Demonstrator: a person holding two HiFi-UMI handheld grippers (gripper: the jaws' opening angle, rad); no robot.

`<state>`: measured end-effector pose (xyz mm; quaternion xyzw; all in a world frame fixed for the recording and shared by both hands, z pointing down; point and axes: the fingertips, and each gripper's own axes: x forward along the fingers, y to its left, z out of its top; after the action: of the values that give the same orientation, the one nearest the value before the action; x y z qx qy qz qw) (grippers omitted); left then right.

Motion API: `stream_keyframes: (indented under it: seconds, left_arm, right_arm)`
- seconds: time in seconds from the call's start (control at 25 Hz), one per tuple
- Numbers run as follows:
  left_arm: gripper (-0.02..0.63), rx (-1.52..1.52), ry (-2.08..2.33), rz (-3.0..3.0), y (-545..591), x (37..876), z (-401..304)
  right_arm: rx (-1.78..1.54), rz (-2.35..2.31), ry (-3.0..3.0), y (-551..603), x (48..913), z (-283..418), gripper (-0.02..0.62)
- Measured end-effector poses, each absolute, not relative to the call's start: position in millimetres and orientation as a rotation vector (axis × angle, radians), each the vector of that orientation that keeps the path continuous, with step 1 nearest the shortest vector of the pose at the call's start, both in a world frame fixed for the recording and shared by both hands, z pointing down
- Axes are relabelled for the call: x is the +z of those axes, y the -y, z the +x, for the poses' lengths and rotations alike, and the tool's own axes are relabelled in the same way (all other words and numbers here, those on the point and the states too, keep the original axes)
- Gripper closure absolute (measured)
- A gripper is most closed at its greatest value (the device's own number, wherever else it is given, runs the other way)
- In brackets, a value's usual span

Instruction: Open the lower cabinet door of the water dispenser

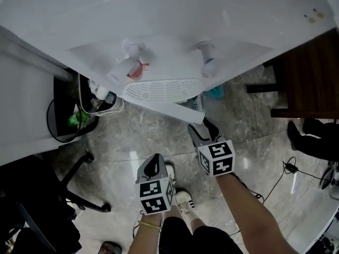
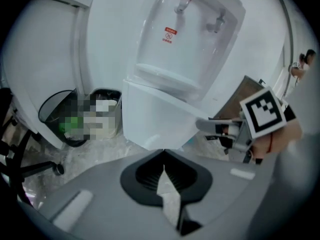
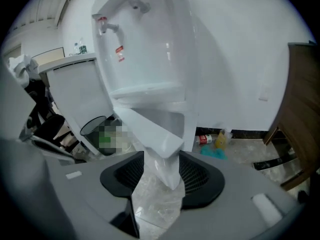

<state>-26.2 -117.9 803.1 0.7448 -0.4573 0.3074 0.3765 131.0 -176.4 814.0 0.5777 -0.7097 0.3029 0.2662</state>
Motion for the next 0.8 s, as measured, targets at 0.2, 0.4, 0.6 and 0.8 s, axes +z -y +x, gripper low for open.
stream_keyframes:
  seconds: [0.2, 0.4, 0.6, 0.8]
  left_arm:
    - [0.600, 0.760, 1.198, 1.863, 87.5, 806.9, -45.5]
    - [0.600, 0.764, 1.200, 1.830, 60.4, 812.8, -70.3]
    - [0.600, 0.792, 1.250, 1.789, 49.0, 817.0, -105.4]
    - [0.600, 0.774, 1.291, 1.759, 48.6, 816.3, -126.0]
  right_arm:
    - [0.848, 1.471, 1.956, 120.4, 812.0, 82.6, 0.424]
    - [0.932, 1.383, 2.000, 79.6, 811.1, 18.8, 0.457]
    - [1.016, 1.306, 2.052, 63.3, 811.3, -39.8, 0.527]
    - [1.019, 1.231, 2.058, 59.0, 817.4, -64.5, 0.603]
